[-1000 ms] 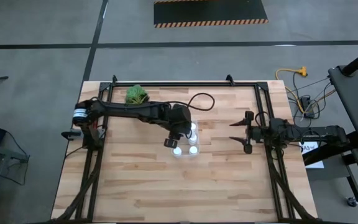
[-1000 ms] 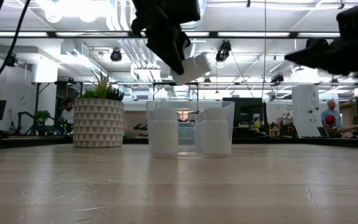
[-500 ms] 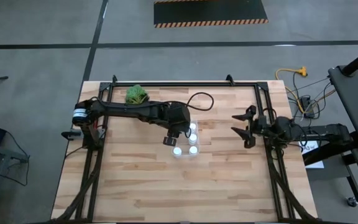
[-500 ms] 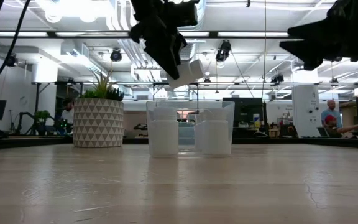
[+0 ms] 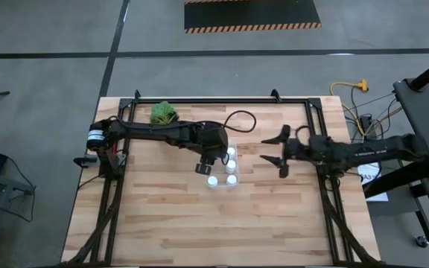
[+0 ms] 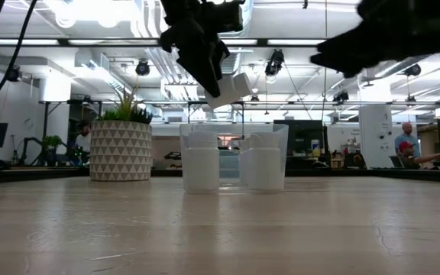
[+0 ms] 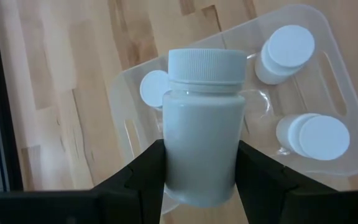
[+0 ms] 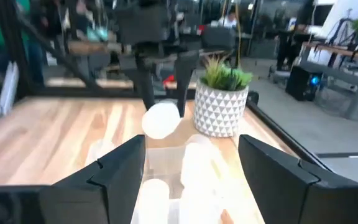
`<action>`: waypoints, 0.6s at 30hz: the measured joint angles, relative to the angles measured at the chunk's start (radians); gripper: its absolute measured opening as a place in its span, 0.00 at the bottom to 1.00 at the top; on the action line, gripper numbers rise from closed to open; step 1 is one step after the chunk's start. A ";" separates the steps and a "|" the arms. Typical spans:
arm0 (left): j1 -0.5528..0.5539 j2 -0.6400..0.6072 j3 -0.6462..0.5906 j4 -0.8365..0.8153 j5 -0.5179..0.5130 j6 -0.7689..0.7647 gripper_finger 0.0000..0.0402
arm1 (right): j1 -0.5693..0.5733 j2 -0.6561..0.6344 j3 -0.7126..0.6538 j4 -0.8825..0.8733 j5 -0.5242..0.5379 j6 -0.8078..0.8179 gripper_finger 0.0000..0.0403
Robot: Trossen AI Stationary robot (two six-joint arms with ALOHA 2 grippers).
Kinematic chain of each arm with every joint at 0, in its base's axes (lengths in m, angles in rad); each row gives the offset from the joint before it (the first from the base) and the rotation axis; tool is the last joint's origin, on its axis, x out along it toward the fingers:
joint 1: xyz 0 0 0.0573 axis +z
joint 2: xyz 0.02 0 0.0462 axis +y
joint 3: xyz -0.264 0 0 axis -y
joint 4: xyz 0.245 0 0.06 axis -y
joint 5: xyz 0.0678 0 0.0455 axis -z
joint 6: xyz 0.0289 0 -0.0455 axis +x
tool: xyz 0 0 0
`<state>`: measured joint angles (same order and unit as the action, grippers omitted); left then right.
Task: Pick and place pill bottles into a basket
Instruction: Adjust the white pill bottle
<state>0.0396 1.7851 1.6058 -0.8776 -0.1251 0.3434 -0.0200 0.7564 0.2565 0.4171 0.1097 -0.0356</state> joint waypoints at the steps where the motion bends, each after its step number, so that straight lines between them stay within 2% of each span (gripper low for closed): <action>1: 0.000 0.000 0.000 0.000 0.000 -0.001 0.37 | 0.000 0.049 0.033 0.003 -0.009 -0.018 0.62; 9: 0.000 0.000 0.000 -0.018 -0.009 -0.022 0.37 | 0.000 0.411 0.213 0.044 -0.040 -0.065 0.62; 13: 0.000 0.000 0.001 -0.024 -0.027 -0.038 0.37 | 0.000 0.537 0.256 0.125 -0.043 -0.071 0.62; 18: 0.000 0.000 0.001 -0.023 -0.034 -0.051 0.37 | 0.000 0.667 0.322 0.130 -0.056 -0.093 0.62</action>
<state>0.0395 1.7851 1.6066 -0.9009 -0.1589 0.2920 -0.0196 1.4232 0.5781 0.5470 0.0538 -0.1285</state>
